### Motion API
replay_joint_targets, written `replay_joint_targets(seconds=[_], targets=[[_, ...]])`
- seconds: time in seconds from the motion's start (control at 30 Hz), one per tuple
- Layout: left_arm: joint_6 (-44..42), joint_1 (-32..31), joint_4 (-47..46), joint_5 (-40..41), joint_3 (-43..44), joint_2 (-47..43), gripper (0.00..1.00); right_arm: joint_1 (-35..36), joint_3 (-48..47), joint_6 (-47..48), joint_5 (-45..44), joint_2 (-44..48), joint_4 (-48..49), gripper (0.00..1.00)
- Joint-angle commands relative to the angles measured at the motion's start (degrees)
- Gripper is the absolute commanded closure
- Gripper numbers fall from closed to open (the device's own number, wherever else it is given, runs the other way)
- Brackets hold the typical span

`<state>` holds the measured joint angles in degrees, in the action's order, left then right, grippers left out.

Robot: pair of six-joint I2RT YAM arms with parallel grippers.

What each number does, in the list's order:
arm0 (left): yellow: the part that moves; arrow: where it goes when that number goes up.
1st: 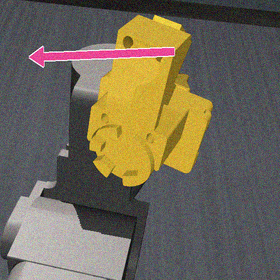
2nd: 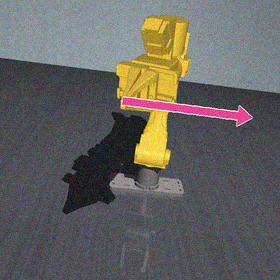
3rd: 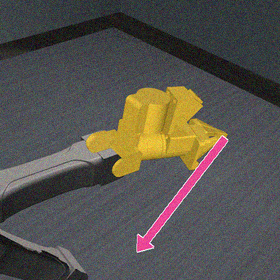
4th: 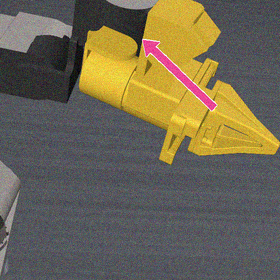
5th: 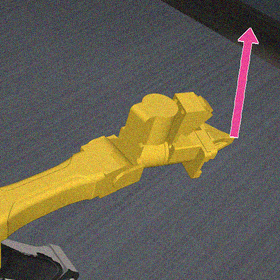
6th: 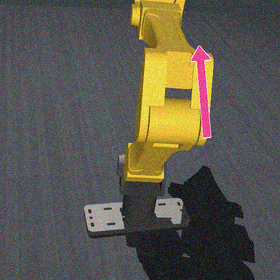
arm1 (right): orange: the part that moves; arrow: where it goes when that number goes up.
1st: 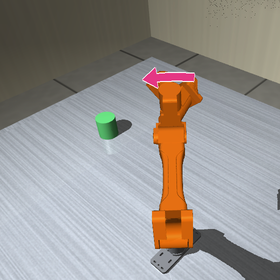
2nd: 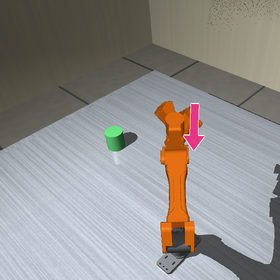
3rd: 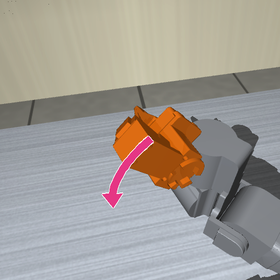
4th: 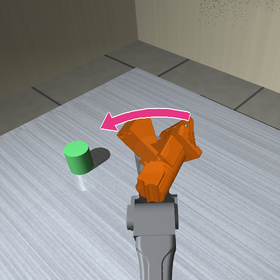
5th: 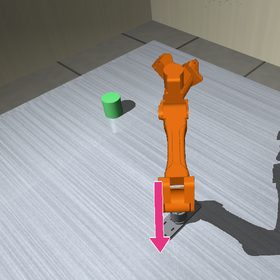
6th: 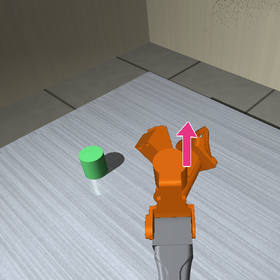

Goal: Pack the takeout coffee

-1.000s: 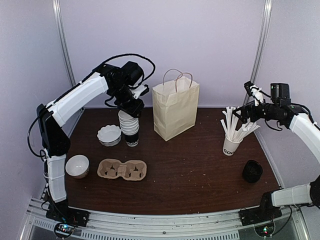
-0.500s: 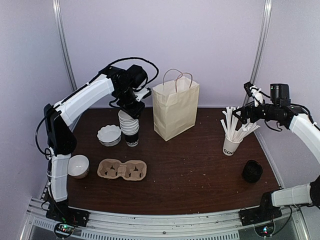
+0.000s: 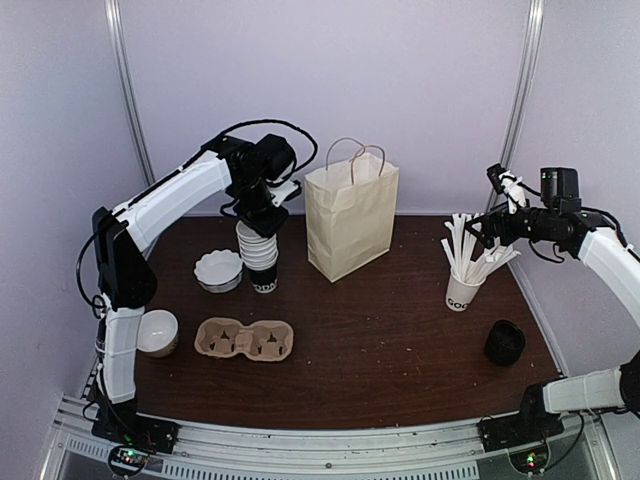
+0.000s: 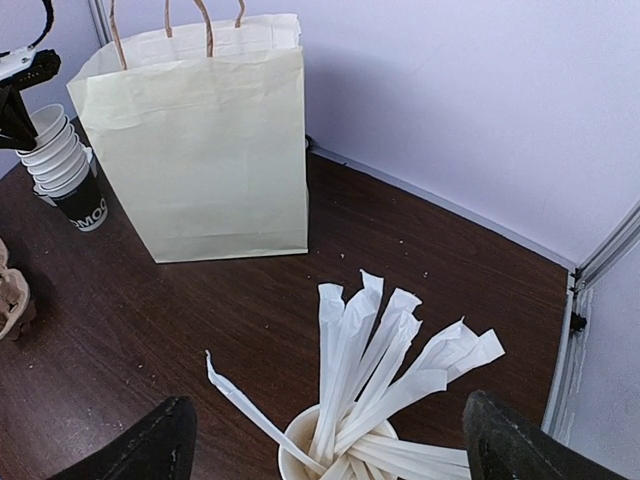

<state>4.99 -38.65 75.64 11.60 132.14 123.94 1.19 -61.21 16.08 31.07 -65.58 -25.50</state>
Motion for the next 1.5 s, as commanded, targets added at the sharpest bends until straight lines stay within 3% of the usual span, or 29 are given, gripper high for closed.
replay_joint_targets(seconds=[0.0, 0.2, 0.47, 0.67, 0.97, 1.13, 1.47], targets=[[-0.9, 0.3, 0.7, 0.2, 1.5, 0.6, 0.90, -0.4, 0.8, 0.4, 0.6, 0.6, 1.1, 0.04], [-0.6, 0.3, 1.4, -0.7, 1.9, 0.6, 1.00, -0.5, 1.0, 0.5, 0.6, 0.8, 1.1, 0.04], [-1.2, 0.3, 1.9, 0.3, 4.2, -1.3, 1.00, -0.3, -5.9, 0.1, 4.3, -0.1, -4.4, 0.06], [-2.6, 0.3, 1.2, 0.8, 5.6, -3.9, 1.00, 4.2, -13.0, -0.2, 4.3, -2.8, -9.0, 0.07], [-4.1, -0.7, 1.0, 4.6, 7.6, -4.4, 1.00, 4.8, -8.7, 0.2, 4.2, -1.0, -7.3, 0.07], [-4.1, -3.3, 1.7, 5.6, 10.3, -6.0, 1.00, 4.8, -7.3, 1.0, 5.0, -0.6, -7.2, 0.07], [-4.4, -10.2, 3.6, 15.0, 11.4, -12.3, 1.00, 4.8, -8.2, 2.4, 8.0, -0.4, -9.1, 0.06]])
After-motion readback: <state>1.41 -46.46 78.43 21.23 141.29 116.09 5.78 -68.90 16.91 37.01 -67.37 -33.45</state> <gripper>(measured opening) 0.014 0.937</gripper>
